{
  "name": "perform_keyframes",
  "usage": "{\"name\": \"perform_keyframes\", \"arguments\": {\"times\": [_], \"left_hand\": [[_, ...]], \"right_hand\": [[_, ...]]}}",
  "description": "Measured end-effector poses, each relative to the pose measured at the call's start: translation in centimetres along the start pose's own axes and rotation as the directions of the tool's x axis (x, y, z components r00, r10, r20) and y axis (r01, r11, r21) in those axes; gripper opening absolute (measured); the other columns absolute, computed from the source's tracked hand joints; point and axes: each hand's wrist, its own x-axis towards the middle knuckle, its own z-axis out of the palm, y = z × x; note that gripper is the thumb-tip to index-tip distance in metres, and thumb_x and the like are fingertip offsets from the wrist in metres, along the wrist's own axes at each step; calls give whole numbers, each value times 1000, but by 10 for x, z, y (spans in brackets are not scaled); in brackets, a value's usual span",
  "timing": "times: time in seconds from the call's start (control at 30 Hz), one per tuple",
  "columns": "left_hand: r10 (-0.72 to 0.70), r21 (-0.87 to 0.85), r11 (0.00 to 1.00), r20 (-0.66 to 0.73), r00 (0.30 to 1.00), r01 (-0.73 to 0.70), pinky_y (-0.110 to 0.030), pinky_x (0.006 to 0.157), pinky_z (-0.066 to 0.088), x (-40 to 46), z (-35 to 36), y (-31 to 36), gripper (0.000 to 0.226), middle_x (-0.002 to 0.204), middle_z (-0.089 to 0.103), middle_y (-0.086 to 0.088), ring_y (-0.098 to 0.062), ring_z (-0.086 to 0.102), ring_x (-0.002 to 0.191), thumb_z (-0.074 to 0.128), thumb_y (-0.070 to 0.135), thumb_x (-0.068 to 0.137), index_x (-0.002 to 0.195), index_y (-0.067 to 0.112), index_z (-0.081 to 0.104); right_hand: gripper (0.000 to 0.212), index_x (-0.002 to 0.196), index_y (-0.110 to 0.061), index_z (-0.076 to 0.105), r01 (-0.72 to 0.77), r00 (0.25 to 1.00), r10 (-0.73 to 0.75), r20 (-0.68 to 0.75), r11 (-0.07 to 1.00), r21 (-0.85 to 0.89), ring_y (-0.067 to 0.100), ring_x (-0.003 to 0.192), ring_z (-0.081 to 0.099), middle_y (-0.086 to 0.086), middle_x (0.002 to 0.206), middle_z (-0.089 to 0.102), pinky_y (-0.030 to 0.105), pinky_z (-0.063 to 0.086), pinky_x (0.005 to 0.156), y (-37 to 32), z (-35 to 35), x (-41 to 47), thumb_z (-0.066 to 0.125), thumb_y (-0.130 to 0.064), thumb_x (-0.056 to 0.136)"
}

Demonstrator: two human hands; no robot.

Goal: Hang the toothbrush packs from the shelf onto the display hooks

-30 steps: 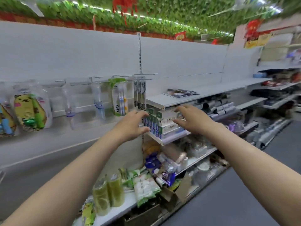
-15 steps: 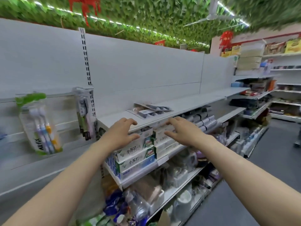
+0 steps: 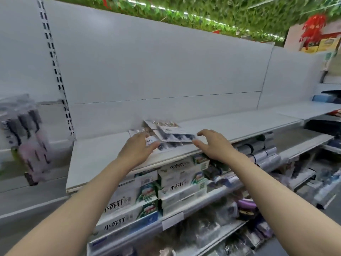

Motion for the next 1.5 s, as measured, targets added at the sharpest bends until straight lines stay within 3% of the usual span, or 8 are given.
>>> {"name": "perform_keyframes", "arguments": {"times": [0.23, 0.5, 0.63, 0.7, 0.8, 1.0, 1.37, 1.5], "left_hand": [[-238, 13, 970, -179, 955, 245, -42, 90, 48, 48, 48, 34, 63, 121, 64, -5, -30, 55, 116, 39, 65, 94, 132, 17, 54], [-356, -102, 934, -196, 914, 342, -47, 104, 44, 46, 56, 31, 74, 138, 58, 4, -21, 50, 129, 52, 75, 83, 136, 23, 56], [-346, -133, 937, -208, 915, 324, -42, 104, 44, 46, 56, 35, 61, 139, 58, 4, -16, 53, 125, 57, 61, 90, 137, 21, 57], [-335, -121, 941, -222, 916, 316, -40, 103, 45, 45, 57, 37, 58, 137, 59, 4, -17, 55, 123, 56, 58, 91, 136, 20, 58], [-338, -74, 941, -268, 902, 331, -43, 104, 44, 45, 58, 34, 63, 137, 60, 1, -20, 53, 126, 46, 64, 92, 135, 20, 58], [-532, 161, 806, -224, 817, 569, -43, 105, 38, 46, 61, 30, 84, 147, 49, -5, -31, 40, 135, 32, 79, 87, 146, 20, 43], [-558, 77, 804, -248, 792, 590, -40, 104, 36, 6, 58, 60, 78, 146, 48, -4, -29, 40, 134, 48, 74, 85, 146, 26, 42], [-636, 149, 715, -264, 725, 682, -46, 117, 25, -11, 54, 66, 105, 157, 35, -8, -31, 29, 144, 39, 89, 75, 154, 22, 26]], "right_hand": [[64, 144, -17, 44, 63, 990, -88, 109, 975, 214, 26, 130, 48, 7, 143, 53, 38, 42, 101, 39, 33, 105, 52, -57, 96], [102, 141, -8, 50, -54, 953, -46, 300, 946, 318, 30, 127, 54, 9, 141, 57, 46, 44, 107, 52, 48, 146, 55, -85, 74], [76, 134, -7, 56, -244, 954, 2, 299, 584, 774, 25, 108, 64, 9, 115, 69, 42, 53, 95, 61, 39, 159, 86, -43, 74], [83, 138, 3, 50, -372, 910, -12, 415, 421, 827, 30, 112, 62, 16, 122, 66, 40, 52, 92, 64, 33, 164, 89, -31, 73], [47, 116, 8, 66, -488, 854, -46, 519, 276, 828, 38, 100, 71, 22, 106, 74, 51, 56, 93, 69, 33, 166, 84, -8, 76], [25, 116, -1, 65, -278, 959, 14, 285, -170, 945, 31, 97, 74, 17, 110, 74, 43, 59, 82, 108, 40, 161, 63, 2, 92], [46, 126, -1, 54, -103, 989, 109, 97, 46, 994, 34, 105, 70, 17, 116, 70, 49, 56, 93, 112, 42, 139, 71, 8, 84], [48, 129, -1, 54, -114, 989, 102, 109, 41, 993, 33, 105, 70, 18, 118, 69, 50, 56, 94, 112, 38, 136, 68, 10, 85]]}}
